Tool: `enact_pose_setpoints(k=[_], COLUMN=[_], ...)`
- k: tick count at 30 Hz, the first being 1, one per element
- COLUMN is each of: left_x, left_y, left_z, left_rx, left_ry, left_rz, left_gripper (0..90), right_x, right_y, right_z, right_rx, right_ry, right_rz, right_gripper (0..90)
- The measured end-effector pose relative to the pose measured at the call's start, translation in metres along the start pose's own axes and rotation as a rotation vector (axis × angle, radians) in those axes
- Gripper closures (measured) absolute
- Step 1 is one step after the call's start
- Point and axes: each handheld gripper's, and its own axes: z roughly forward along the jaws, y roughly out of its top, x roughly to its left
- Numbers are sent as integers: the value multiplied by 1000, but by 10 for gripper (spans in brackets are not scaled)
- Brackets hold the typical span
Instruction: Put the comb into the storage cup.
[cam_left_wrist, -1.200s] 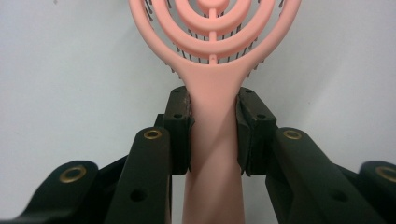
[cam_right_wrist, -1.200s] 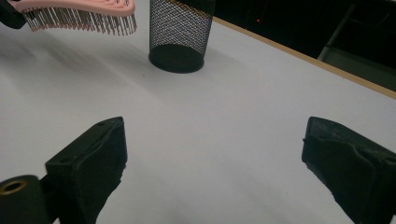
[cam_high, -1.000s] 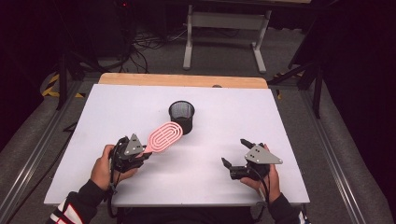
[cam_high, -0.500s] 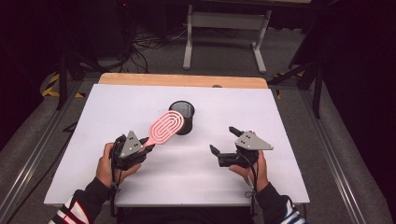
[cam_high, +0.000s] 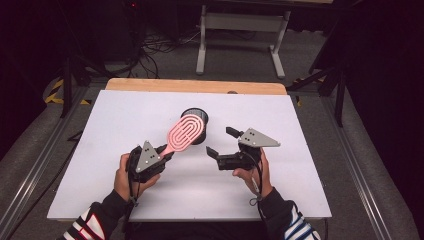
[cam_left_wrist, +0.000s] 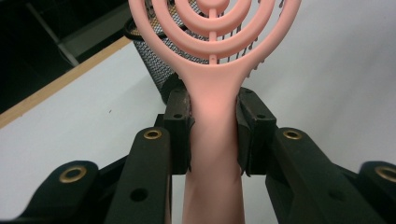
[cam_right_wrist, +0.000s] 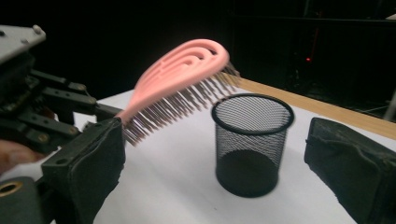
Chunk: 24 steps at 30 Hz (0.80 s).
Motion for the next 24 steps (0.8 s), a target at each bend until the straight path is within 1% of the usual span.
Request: enact_pose_setpoints(k=[1, 4, 7, 9, 11, 12, 15, 16, 17, 18, 19, 20, 21, 22, 23, 24], left_x=[0, -6, -13, -15, -19, -21, -26, -28, -29, -29, -31, -33, -34, -36, -38, -40], left_y=[0, 1, 3, 4, 4, 5, 6, 7, 7, 7, 8, 8, 9, 9, 10, 10], left_z=[0, 1, 3, 5, 8, 9, 11, 12, 12, 11, 11, 11, 11, 11, 11, 11], left_rx=[0, -28, -44, -40, -48, -43, -56, -56, -69, -76, -79, -91, -97, -100, -102, -109], left_ry=[0, 16, 24, 16, 19, 11, 14, 18, 19, 18, 18, 27, 24, 29, 32, 33], left_rz=[0, 6, 9, 16, 16, 22, 22, 27, 20, 20, 23, 31, 32, 33, 47, 49], left_gripper=[698, 698, 698, 698, 698, 698, 698, 698, 698, 698, 698, 698, 698, 698, 698, 698], right_x=[2, 4, 8, 10, 12, 14, 17, 18, 19, 18, 18, 18, 19, 18, 17, 17], right_y=[1, 3, 5, 6, 6, 6, 6, 6, 6, 6, 5, 5, 4, 4, 4, 3], right_z=[2, 5, 9, 11, 13, 14, 17, 18, 19, 19, 20, 21, 22, 22, 23, 23], right_rx=[-3, -17, -16, -16, -14, -14, -12, -12, -14, -17, -15, -12, -12, -7, -9, -12], right_ry=[12, 38, 35, 34, 44, 46, 46, 39, 32, 35, 39, 35, 33, 33, 35, 37], right_rz=[12, 46, 63, 73, 73, 70, 79, 82, 86, 96, 104, 108, 112, 121, 129, 143], right_gripper=[61, 58, 54, 50, 47, 44, 38, 32, 34, 40, 44, 45, 49, 50, 50, 52])
